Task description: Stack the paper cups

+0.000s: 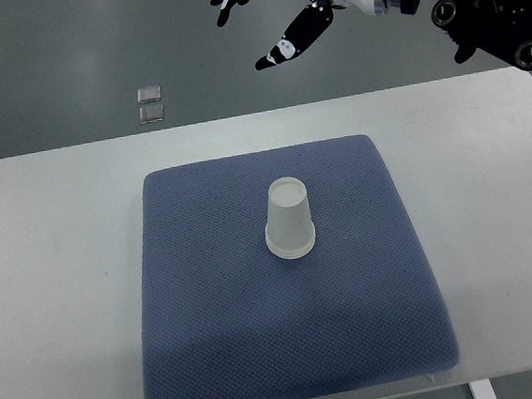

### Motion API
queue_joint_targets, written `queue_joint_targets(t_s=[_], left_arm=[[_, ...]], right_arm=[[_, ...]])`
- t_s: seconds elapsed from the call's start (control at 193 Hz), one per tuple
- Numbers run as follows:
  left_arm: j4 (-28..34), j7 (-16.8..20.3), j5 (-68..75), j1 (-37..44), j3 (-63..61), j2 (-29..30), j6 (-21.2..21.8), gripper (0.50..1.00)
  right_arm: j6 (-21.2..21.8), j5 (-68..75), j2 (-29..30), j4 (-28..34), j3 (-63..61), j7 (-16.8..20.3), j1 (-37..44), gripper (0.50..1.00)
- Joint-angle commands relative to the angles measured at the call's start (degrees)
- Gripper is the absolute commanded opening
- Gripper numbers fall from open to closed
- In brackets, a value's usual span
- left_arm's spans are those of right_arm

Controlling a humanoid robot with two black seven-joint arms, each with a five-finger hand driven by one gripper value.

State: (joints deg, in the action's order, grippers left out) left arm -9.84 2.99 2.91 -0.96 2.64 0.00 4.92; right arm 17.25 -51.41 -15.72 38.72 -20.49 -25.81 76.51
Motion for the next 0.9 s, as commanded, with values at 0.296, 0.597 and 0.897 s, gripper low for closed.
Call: queue_joint_targets(t_s=[0.296, 0.597, 0.897], left_arm=[[0.0, 0.0, 0.1, 0.0, 0.0, 0.0, 0.0, 1.0], [0.0, 0.0, 0.0, 0.0, 0.0, 0.0, 0.0, 1.0], [0.0, 0.0, 0.0, 0.0, 0.0, 0.0, 0.0, 1.0]], right_arm=[[-7.1, 42.5, 4.1, -8.8, -2.8, 4.6, -6.5, 0.909], [-12.1, 63.1, 7.4, -11.0, -3.2, 9.4, -12.1, 0.915], [-12.0, 72.1, 8.0, -11.3, -7.2, 9.6, -15.1, 0.915]])
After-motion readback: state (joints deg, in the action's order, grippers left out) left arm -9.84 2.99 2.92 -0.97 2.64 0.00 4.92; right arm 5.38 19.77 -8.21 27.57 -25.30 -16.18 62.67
